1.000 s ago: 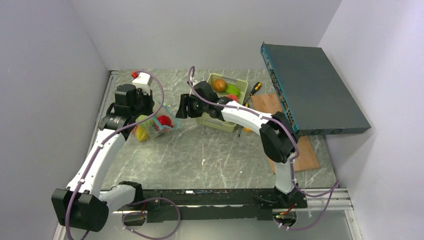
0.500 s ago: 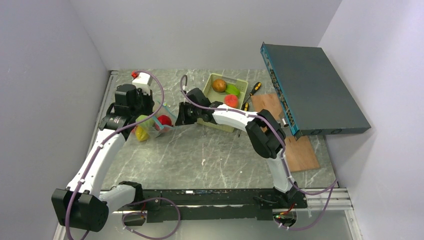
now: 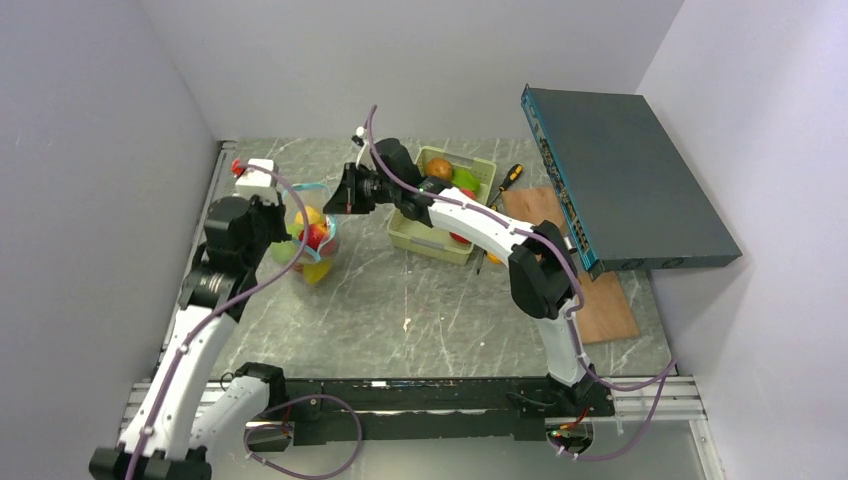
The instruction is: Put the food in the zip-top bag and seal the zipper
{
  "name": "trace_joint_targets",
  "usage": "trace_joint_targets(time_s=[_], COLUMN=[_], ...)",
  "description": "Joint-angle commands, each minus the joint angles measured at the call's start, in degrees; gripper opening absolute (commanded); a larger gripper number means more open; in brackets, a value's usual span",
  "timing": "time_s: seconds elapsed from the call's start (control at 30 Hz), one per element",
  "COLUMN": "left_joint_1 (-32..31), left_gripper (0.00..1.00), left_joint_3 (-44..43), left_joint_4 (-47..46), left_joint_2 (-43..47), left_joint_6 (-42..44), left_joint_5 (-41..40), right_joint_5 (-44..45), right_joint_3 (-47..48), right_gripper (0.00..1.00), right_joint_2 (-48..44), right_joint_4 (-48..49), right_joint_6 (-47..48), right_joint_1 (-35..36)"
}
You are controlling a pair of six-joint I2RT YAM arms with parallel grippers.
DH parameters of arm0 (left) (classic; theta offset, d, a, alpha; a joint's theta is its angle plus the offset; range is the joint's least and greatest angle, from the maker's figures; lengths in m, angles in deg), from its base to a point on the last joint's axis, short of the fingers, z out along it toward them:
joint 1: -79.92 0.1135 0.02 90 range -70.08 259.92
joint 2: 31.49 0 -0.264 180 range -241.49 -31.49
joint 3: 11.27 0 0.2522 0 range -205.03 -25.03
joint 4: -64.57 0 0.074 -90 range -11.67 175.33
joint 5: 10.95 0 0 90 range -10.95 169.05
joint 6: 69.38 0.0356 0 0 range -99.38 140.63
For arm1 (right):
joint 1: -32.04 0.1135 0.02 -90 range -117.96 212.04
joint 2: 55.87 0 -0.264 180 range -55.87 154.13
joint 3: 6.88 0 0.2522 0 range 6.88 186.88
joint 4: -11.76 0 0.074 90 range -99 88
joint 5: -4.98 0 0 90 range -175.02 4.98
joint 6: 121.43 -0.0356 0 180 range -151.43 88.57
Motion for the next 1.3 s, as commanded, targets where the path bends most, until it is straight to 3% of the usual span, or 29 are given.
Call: trace_joint_targets(time_s=[0.0, 0.27, 0.5, 0.83, 0.9, 1.07, 1.27], left_joint_1=[-0.46, -0.46, -0.46, -0.46, -0.46, -0.44, -0.46], left_gripper=[0.0, 0.0, 0.0, 0.0, 0.0, 0.0, 0.0], left_joint_3=[3.69, -4.48, -5.58, -0.3, -0.96, -4.73, -3.75], left_joint_4=[-9.35, 1.07, 2.42, -3.98, -3.23, 1.72, 0.65], left_joint_2=[6.52, -6.53, -10.67, -2.88, -3.78, -9.52, -8.86], left_joint_6=[-1.78, -4.4, -4.77, -4.55, -4.6, -4.94, -4.6], left_joint_5=[-7.26, -7.77, -6.01, -8.76, -9.22, -10.0, -9.89], right_joint_5=[-2.18, -0.24, 1.13, 2.18, 2.58, 2.5, 3.22], right_joint_3=[4.46, 5.46, 4.09, 6.89, 5.21, 2.16, 1.07], right_gripper=[0.0, 0.0, 0.0, 0.0, 0.06, 0.1, 0.22], right_joint_2=[-6.34, -5.33, -3.1, -6.34, -6.36, -5.82, -6.68], right_joint_4=[3.68, 0.78, -1.01, -2.41, -2.2, -2.11, -2.64], right_joint_6=[-2.05, 0.65, 2.19, 4.66, 4.86, 4.67, 5.64], right_joint_1=[0.43, 0.7, 1.66, 2.67, 2.76, 2.75, 2.72])
